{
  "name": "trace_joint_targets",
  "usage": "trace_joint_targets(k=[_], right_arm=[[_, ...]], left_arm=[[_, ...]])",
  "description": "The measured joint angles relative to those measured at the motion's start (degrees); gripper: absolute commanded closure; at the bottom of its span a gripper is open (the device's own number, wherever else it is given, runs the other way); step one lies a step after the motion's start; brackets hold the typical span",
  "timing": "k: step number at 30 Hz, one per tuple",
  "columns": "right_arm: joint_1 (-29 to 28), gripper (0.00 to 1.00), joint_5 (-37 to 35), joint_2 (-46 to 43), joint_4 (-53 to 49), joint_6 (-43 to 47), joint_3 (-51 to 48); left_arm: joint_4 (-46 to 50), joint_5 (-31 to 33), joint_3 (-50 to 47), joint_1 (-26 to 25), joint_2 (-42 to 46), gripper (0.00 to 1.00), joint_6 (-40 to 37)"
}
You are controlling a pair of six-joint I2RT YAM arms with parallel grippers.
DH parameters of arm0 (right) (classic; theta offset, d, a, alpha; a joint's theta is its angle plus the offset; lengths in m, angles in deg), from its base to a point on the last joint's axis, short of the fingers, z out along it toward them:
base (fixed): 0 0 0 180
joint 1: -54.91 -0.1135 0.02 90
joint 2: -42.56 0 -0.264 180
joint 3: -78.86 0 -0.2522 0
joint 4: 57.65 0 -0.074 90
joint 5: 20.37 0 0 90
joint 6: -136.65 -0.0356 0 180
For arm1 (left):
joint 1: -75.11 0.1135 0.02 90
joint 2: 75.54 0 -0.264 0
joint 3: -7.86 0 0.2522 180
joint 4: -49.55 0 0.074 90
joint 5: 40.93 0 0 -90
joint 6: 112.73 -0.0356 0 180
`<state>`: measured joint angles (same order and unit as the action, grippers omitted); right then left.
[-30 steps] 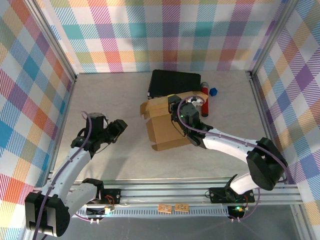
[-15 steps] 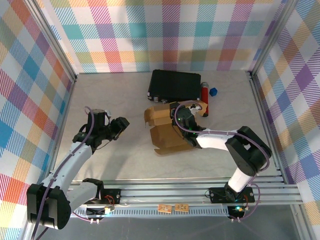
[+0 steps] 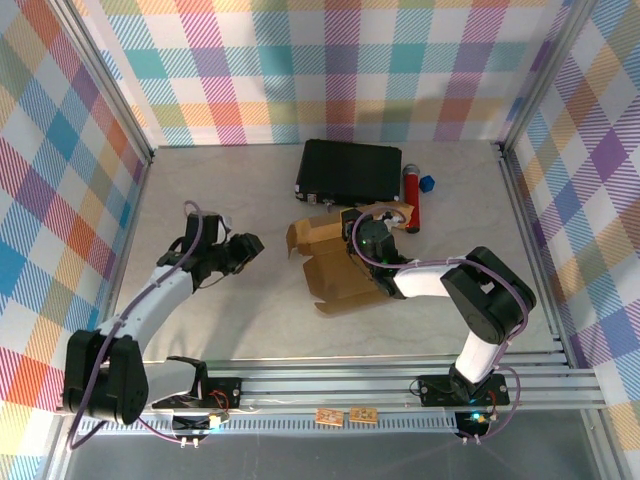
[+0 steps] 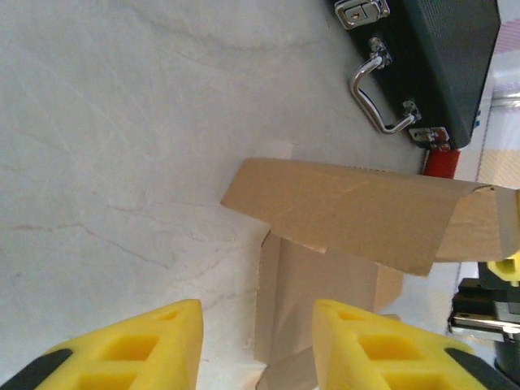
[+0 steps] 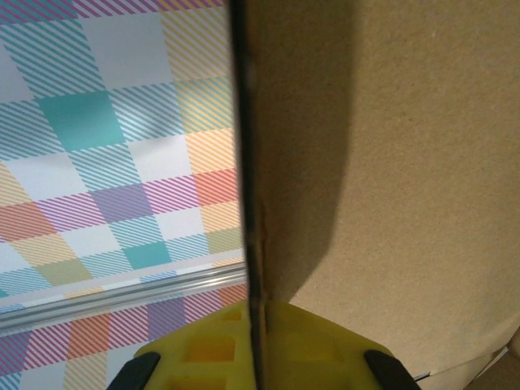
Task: Fold the paper box
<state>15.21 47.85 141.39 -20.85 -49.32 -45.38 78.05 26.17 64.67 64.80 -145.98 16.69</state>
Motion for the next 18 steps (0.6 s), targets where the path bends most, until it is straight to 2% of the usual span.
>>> trace_joint_targets(k=[8,13,18], right_arm=[[0.07,1.00,1.29,0.00,-0.02,0.07,0.04],[0.07,1.00,1.33,0.00,-0.17,0.04,0.13],[0.28,1.00,1.51,0.00,-0.70,0.02,0.55]], left_arm=[[-2.08,1.79,7.56,-1.44,-11.93,0.69,-7.13],[-2.25,4.02,12.59,-5.68,-18.56,0.71,-13.33],[-1.77,6.16,14.47,-8.87,-21.07,0.73,-20.39]])
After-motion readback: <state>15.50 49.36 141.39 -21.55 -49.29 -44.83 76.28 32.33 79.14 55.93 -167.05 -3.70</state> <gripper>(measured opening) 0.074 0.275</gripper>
